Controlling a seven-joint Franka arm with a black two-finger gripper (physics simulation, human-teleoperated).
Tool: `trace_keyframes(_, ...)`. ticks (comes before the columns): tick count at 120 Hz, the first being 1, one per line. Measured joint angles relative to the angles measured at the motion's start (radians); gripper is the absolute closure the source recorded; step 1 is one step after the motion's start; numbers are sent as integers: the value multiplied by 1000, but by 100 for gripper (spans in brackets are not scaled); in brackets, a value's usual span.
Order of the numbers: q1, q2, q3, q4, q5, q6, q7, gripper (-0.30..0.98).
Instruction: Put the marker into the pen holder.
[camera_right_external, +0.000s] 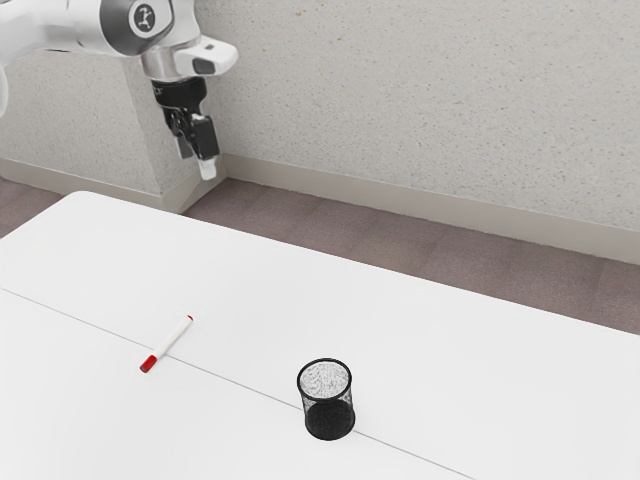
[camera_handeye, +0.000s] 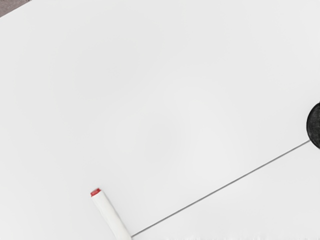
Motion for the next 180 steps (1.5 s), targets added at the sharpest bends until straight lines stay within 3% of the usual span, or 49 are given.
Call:
trace_keyframes(33, 9, 1, 3, -6, 2, 7, 92, 0)
trace_keyframes(55, 65, 53, 8, -129, 7, 148, 96, 0)
trace_keyframes(69, 71, 56, 12, -279, 61, 272, 66, 0)
trace_keyframes(97, 77, 83, 63, -458, 88, 510, -76, 0)
trace_keyframes(119, 86, 140, 88, -482, 81, 630, -219, 25)
trace_keyframes(131, 86, 128, 89, -582, 75, 707, -281, 33)
trace_keyframes(180, 87, 156, 90, -679, 69, 856, -451, 43)
